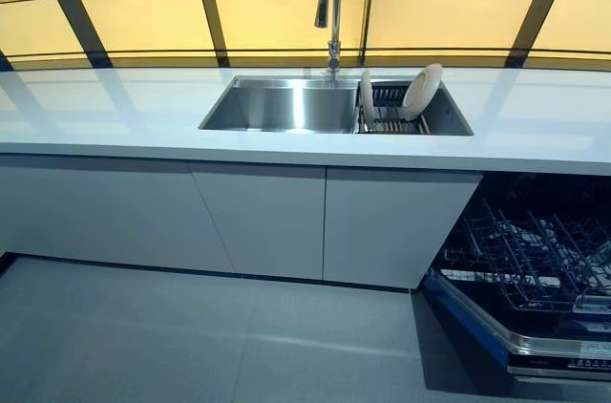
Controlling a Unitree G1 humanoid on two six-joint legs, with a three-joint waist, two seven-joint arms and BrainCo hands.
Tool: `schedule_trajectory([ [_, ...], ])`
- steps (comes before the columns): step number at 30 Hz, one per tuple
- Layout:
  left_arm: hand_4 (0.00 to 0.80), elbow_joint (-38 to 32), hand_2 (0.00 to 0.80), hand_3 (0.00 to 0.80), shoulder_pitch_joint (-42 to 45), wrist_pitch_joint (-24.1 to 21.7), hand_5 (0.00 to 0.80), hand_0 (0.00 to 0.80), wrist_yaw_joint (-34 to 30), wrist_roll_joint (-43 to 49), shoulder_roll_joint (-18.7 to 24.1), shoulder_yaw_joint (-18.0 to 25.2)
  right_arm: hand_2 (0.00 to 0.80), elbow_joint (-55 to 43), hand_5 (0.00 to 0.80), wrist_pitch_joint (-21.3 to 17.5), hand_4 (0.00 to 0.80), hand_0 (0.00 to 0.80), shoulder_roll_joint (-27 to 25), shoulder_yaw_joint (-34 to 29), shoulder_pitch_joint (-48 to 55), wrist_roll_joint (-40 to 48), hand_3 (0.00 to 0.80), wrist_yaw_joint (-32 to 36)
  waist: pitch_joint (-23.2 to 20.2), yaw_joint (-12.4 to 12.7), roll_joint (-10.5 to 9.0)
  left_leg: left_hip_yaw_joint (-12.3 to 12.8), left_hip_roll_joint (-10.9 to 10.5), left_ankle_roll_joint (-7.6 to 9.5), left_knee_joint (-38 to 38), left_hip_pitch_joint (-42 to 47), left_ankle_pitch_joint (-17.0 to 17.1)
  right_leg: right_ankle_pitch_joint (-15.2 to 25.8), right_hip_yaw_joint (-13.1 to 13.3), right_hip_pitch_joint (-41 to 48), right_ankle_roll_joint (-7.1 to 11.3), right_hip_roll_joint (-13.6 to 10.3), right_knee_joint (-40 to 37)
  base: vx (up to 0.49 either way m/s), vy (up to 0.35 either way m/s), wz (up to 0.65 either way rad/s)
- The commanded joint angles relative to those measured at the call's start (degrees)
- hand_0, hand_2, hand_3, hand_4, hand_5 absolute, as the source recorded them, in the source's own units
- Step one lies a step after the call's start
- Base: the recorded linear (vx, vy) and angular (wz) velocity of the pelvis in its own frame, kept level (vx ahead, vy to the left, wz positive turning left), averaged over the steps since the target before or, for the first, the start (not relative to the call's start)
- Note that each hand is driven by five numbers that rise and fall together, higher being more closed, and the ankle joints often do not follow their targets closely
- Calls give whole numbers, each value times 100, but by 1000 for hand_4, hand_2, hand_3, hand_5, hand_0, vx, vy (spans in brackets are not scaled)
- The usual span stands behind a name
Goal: Take plates into dishwasher
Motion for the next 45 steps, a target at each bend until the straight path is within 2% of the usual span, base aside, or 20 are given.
schedule_trajectory([
  [1,0,440,0,0,-470,-57,0,0,33,116,-70,-169,0,115,0,-72,0,0,-113,130,-221,-171,0,-124,152,14,-92,89,-353,420,-1,306,-695,-444,-135,154,142,150,164,0,0,0],
  [11,0,498,0,0,-456,-56,0,0,79,166,-89,-164,0,131,0,-73,0,0,-63,165,-281,-183,0,-108,142,20,-100,80,-353,438,-1,279,-688,-466,-108,111,129,162,227,-27,-5,-1],
  [18,0,531,0,0,-514,-130,0,0,135,203,-72,-104,0,152,0,-50,0,0,-22,137,-318,-53,0,-153,154,16,-123,-58,-360,457,10,438,-665,-652,-21,156,3,226,475,-6,-89,0],
  [20,0,495,0,0,-517,-198,0,0,204,153,-86,-88,0,135,0,-23,0,0,-33,145,-340,-62,0,-157,168,24,-157,-51,-351,430,264,382,-754,-679,-9,176,-44,218,508,10,-108,0],
  [23,0,351,0,0,-559,-291,0,0,373,-109,-90,21,0,79,0,63,0,0,-118,185,-429,-164,0,-87,299,69,-281,74,-267,357,1421,-44,-943,-723,4,141,-182,141,681,-24,-143,-5],
  [25,0,261,0,0,-557,-385,0,0,458,-319,-94,116,0,47,0,83,0,0,-190,262,-461,-217,0,-2,456,129,-365,134,-69,299,2952,-802,-660,-747,17,101,-367,167,833,-80,-211,-27],
  [26,0,257,0,0,-531,-468,0,0,511,-439,-110,173,0,48,0,58,0,0,-225,293,-450,-203,0,24,566,160,-332,36,-9,278,3899,-1358,-465,-786,23,53,-474,248,1003,-98,-197,-32],
  [27,0,264,0,0,-489,-480,0,0,543,-584,-121,262,0,35,0,65,0,0,-258,291,-430,-224,0,42,687,180,-272,-154,-23,225,4550,-1900,-168,-841,42,14,-579,349,1200,-75,-139,-16],
  [28,0,291,0,0,-452,-460,0,0,562,-685,-134,308,0,26,0,84,0,0,-275,284,-413,-217,0,29,778,203,-235,-238,-151,166,4582,-2134,-15,-858,62,31,-582,380,1294,-18,-67,-6],
  [29,0,363,0,0,-398,-466,0,0,592,-772,-155,359,0,49,0,73,0,0,-282,273,-404,-177,0,2,863,220,-196,-324,-300,71,4236,-2273,175,-860,101,53,-540,410,1377,63,-15,-2],
  [31,0,507,0,0,-272,-473,0,0,560,-818,-132,429,0,164,0,-31,0,0,-280,196,-401,-176,0,59,928,211,-187,-154,-299,-117,2415,-1979,675,-891,63,170,-442,413,1389,192,12,-13],
  [32,0,546,0,0,-207,-449,0,0,553,-809,-126,467,0,194,0,-59,0,0,-272,150,-385,-165,0,87,932,207,-144,-301,-373,-250,1417,-1867,1053,-879,12,270,-380,442,1340,256,55,-24],
  [34,0,583,0,0,-72,-420,0,0,611,-858,-164,534,0,225,0,-78,0,0,-259,118,-351,-83,0,80,908,253,-81,-811,-467,-327,206,-1700,1327,-893,169,461,-302,521,1271,363,112,-19],
  [35,0,598,0,0,-2,-384,0,0,621,-899,-214,620,0,252,0,-66,0,0,-256,28,-300,-77,0,61,843,257,-66,-811,-502,-257,102,-1616,1147,-993,312,577,-268,527,1257,377,123,-16],
  [36,0,599,0,0,5,-381,0,0,625,-909,-220,635,0,259,0,-60,0,0,-255,17,-296,-87,0,62,830,257,-67,-770,-501,-235,95,-1587,1073,-1006,337,592,-256,519,1254,401,134,-25],
  [37,0,617,0,0,23,-379,0,0,622,-956,-237,678,0,283,0,-38,0,0,-248,-26,-257,-159,0,79,745,230,-59,-657,-487,-184,60,-1503,929,-1055,408,658,-226,498,1231,337,123,-39],
  [39,0,658,0,0,30,-445,0,0,600,-992,-235,682,0,309,0,13,0,0,-238,-104,-182,-205,0,109,642,213,-62,-720,-514,-89,319,-1449,772,-1188,473,774,-236,424,1288,470,159,-44],
  [40,0,647,0,0,25,-501,0,0,588,-949,-194,648,0,302,0,1,0,0,-203,-138,-122,-284,0,115,590,209,-72,-692,-523,-36,462,-1444,600,-1357,396,833,-248,369,1411,460,117,-26],
  [42,0,601,0,0,16,-530,0,0,558,-734,-123,602,0,240,0,-27,0,0,-156,-147,-74,-474,0,146,533,231,-115,-584,-554,15,656,-1485,335,-1406,260,903,-195,281,1452,337,59,-8],
  [45,0,502,0,0,-114,-637,0,0,543,-713,-3,497,0,157,0,-171,0,0,-138,31,-156,-379,0,190,518,290,-163,-494,-551,50,752,-1614,256,-1424,173,909,-187,245,1348,176,3,-5],
])
